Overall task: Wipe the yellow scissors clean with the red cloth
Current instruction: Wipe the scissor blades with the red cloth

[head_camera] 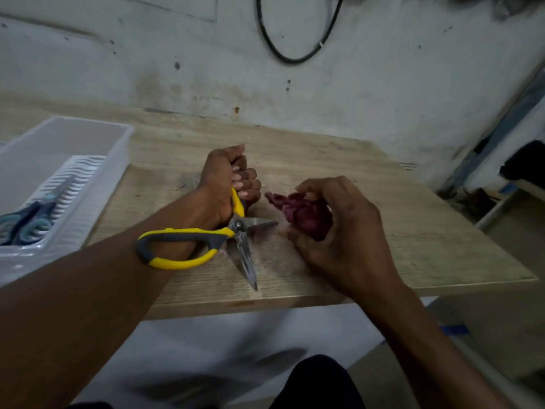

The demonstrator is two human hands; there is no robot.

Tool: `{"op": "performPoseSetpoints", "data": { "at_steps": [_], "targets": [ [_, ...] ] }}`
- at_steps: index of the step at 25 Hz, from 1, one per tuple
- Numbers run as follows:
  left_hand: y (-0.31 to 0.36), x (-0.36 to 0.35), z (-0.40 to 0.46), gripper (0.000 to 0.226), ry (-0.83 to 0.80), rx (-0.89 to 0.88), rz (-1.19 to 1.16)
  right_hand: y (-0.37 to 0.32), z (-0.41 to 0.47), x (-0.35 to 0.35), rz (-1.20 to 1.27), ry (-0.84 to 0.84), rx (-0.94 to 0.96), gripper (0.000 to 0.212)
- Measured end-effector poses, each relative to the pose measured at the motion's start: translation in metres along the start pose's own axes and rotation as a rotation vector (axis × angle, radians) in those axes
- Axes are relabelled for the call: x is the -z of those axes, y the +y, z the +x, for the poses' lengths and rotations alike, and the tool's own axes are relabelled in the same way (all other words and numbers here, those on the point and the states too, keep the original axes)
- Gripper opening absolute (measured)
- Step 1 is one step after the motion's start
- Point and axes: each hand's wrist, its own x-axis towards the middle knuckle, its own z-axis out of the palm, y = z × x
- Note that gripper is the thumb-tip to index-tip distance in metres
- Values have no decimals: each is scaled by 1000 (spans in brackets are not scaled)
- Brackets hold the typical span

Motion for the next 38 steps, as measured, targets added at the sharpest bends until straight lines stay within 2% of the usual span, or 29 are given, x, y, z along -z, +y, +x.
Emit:
{"op": "performPoseSetpoints", "data": {
  "at_steps": [2, 4, 6, 8, 10, 12, 15, 17, 19, 21, 23, 25, 28, 30, 34, 38],
  "targets": [
    [-1, 1, 2, 58, -6, 7, -7, 2, 1, 17, 233, -92, -92, 46],
    [-1, 1, 2, 56, -2, 11, -11, 10, -1, 34, 327, -19, -128, 26],
    [-2, 0, 1, 56, 6, 3, -4, 25, -1, 49, 171, 54, -190, 11],
    [-2, 1, 1, 57, 14, 4, -3, 37, -2, 55, -87, -37, -291, 4],
    [-1, 1, 1, 57, 14, 7, -8, 46, -7, 51, -213, -146, -398, 25],
    [-1, -2, -1, 57, 9, 8, -3, 43, -8, 51, -143, -221, -478, 34],
    [0, -5, -4, 53, 11, 7, 7, 29, -4, 49, 95, -269, -562, 37],
    [0, -4, -4, 52, 10, 10, 6, 23, -4, 40, 81, -267, -546, 49],
    [1, -2, -3, 53, 7, 24, 6, 20, -3, 34, 25, -377, -560, 61],
    [0, -1, -3, 54, 6, 19, 9, 23, 0, 41, 120, -454, -630, 43],
    [0, 0, -4, 53, 10, 14, 14, 32, 4, 59, 325, -312, -736, 24],
    [0, 2, -3, 52, 15, 12, 11, 47, 6, 80, 515, -55, -802, 23],
    [2, 1, -1, 51, 5, 14, 13, 62, 10, 104, 611, 275, -655, 17],
    [1, -1, 0, 51, 4, 12, 23, 61, 9, 109, 502, 321, -475, 16],
    [2, -2, 0, 52, 30, 19, 20, 47, 10, 75, 98, 100, -165, 15],
    [-2, -14, 1, 56, -9, 55, 30, 32, 6, 16, 92, -238, 84, 19]
  ]
}}
